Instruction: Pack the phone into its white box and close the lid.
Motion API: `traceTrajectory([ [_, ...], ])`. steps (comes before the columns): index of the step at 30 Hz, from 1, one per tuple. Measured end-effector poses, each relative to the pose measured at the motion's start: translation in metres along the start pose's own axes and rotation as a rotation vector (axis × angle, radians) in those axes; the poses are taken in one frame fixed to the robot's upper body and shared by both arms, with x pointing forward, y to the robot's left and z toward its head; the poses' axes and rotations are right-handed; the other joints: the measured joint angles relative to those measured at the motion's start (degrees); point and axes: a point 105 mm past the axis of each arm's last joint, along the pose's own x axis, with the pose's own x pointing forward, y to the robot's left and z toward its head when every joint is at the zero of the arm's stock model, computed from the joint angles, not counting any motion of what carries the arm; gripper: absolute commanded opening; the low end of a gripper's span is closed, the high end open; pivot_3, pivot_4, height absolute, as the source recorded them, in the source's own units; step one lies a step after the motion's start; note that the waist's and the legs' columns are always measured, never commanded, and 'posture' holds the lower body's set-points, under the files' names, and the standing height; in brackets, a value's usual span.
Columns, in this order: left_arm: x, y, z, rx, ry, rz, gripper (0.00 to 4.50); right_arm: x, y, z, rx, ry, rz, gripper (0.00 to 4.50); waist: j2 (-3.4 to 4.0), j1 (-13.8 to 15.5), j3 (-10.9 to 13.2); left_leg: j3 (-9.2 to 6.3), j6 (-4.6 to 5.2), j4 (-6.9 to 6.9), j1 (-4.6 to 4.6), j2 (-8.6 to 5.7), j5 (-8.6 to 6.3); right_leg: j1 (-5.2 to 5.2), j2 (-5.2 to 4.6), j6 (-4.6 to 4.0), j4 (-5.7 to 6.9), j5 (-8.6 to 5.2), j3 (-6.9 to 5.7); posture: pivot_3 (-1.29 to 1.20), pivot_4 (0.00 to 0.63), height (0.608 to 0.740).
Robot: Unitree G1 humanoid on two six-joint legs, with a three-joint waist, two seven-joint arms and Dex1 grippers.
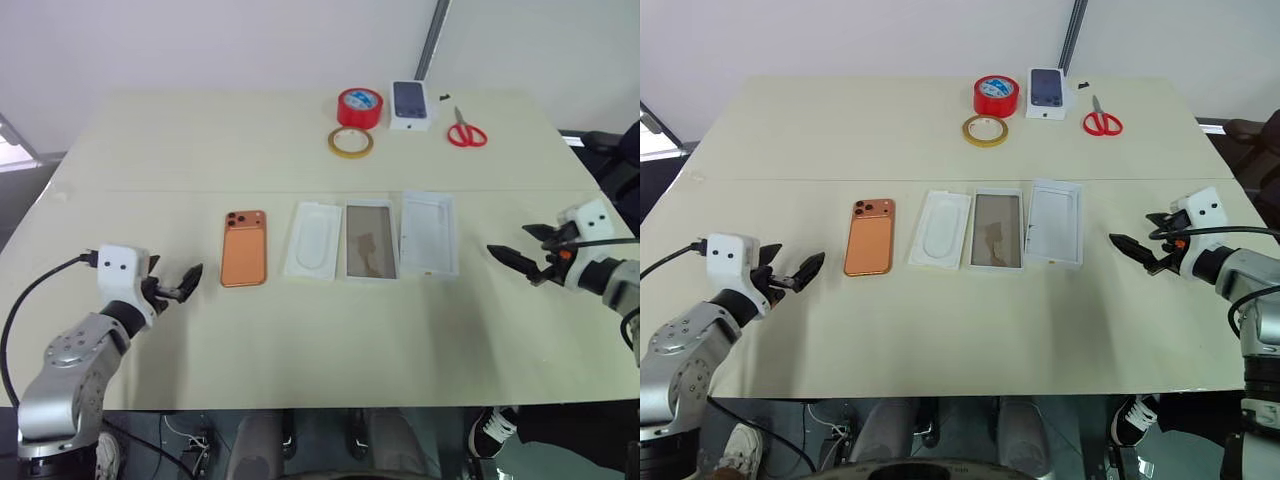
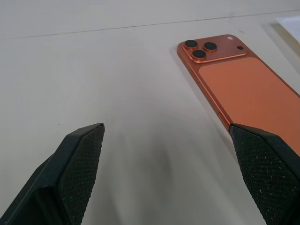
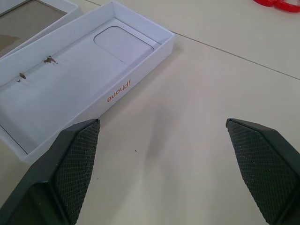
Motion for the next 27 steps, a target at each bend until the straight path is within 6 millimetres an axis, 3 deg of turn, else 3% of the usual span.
traceTrajectory([
  [11, 0.005, -0.010, 0.007, -0.002, -0.028, -0.017, 4.46, 0.011, 0.009, 0.005, -0.010, -0.018, 0.025, 4.50, 0.00, 0.1, 0.0, -0.01, 0.12, 0.01, 0.00, 0.02, 0.08, 0.01, 0.07, 0.01, 0.05, 0.00, 0.00, 0.00, 0.150, 0.740],
  [14, 0.010, -0.025, 0.017, -0.034, -0.065, -0.062, 4.46, 0.014, 0.016, 0.012, -0.039, -0.028, 0.046, 4.50, 0.00, 0.1, 0.0, -0.02, 0.09, 0.11, 0.03, 0.02, 0.06, 0.07, 0.07, 0.01, 0.08, 0.01, 0.00, 0.00, 0.150, 0.740],
  [21, 0.028, -0.073, 0.028, -0.124, -0.050, -0.225, 4.49, 0.027, 0.053, 0.037, -0.128, -0.049, 0.144, 4.50, -0.01, 0.1, 0.0, -0.07, 0.15, 0.16, 0.06, 0.03, 0.10, 0.06, 0.12, 0.03, 0.26, 0.00, 0.01, 0.00, 0.150, 0.740],
  [27, 0.043, -0.097, 0.037, -0.140, 0.035, -0.282, 4.49, 0.034, 0.117, 0.055, -0.176, -0.079, 0.337, 4.50, -0.03, 0.2, 0.0, -0.16, 0.14, 0.27, 0.08, 0.04, 0.13, 0.02, 0.18, 0.11, 0.58, -0.06, 0.01, 0.00, 0.150, 0.740],
])
